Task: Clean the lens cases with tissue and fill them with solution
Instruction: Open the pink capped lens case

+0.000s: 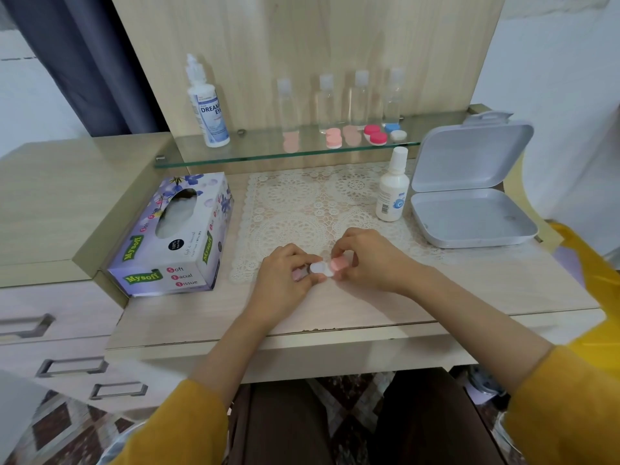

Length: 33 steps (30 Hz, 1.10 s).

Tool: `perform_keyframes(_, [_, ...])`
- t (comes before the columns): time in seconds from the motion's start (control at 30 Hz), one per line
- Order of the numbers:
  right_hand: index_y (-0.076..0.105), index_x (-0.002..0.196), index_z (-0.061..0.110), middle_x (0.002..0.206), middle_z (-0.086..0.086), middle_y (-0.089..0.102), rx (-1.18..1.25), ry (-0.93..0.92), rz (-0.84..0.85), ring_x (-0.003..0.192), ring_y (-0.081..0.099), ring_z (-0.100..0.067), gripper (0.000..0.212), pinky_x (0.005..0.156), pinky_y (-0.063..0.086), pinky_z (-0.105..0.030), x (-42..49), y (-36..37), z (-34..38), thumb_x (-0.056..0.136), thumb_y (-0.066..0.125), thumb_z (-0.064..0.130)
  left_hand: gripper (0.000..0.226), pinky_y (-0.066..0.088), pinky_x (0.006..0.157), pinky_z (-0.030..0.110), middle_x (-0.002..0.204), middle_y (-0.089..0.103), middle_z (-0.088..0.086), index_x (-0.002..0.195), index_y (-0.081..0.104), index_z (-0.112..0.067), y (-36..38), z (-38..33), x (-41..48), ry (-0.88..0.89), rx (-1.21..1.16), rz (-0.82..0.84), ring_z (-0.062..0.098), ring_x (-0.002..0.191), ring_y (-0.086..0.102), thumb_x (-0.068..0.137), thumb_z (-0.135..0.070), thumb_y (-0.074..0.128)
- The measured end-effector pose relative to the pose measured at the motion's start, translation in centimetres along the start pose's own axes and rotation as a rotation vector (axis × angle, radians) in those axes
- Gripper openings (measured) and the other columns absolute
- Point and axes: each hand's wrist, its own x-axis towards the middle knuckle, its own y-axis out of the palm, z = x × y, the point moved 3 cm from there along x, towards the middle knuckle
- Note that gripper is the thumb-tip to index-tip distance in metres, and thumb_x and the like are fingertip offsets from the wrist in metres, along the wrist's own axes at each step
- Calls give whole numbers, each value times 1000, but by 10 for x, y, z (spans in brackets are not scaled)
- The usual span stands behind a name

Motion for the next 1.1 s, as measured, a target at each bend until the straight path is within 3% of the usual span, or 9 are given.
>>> perform_keyframes(0.13, [65, 110, 19, 102, -4, 54, -14, -3, 34, 82, 44, -12, 32, 69, 33, -20, 1, -3, 3, 78, 66, 16, 27, 39, 75, 22, 83, 55, -8, 99, 72, -16, -2, 1, -1, 6, -5, -2, 12, 83, 52, 73, -24, 75])
perform_keyframes(0.3, [58, 94, 7, 94, -3, 46, -101, 63, 39, 86, 45, -19, 32, 68, 32, -24, 2, 1, 3, 79, 67, 34, 29, 34, 75, 11, 83, 52, -13, 102, 71, -17, 0, 1, 0, -13, -6, 17, 8, 85, 49, 75, -26, 74])
perform_keyframes(0.4, [61, 104, 13, 97, -3, 49, -159, 6, 64, 89, 47, -19, 22, 68, 33, -25, 2, -3, 6, 85, 60, 23, 28, 33, 74, 9, 81, 51, -15, 101, 71, -16, 0, 1, -1, -17, -16, 15, 8, 85, 49, 75, -25, 74])
perform_keyframes(0.5, [64, 110, 19, 92, 2, 48, -149, -48, 71, 83, 42, -13, 28, 64, 34, -22, 1, -7, 7, 85, 54, 10, 29, 33, 75, 9, 84, 52, -13, 102, 71, -15, -1, 1, -1, -23, -24, 15, 8, 86, 49, 75, -24, 74])
perform_keyframes(0.6, [65, 110, 18, 89, 5, 48, -135, -47, 37, 78, 39, -10, 28, 57, 29, -16, -1, -13, 5, 84, 57, 12, 29, 33, 75, 8, 87, 53, -11, 104, 70, -16, 0, 1, -1, -28, -16, 25, 7, 87, 48, 76, -24, 73])
perform_keyframes(0.83, [64, 105, 13, 101, -3, 63, -94, 66, -17, 83, 51, -14, 23, 74, 44, -29, -16, -19, -11, 84, 57, 19, 28, 38, 79, 18, 87, 55, -10, 101, 71, -19, -1, 1, -2, -41, -44, 28, 10, 89, 52, 74, -22, 74])
perform_keyframes(1.1, [65, 105, 14, 102, -1, 56, -78, 101, -59, 89, 48, -15, 32, 69, 36, -25, -18, -10, -16, 79, 65, 31, 27, 41, 83, 25, 89, 58, -8, 99, 71, -21, -2, 1, -3, -68, -87, 34, 10, 90, 54, 73, -22, 76])
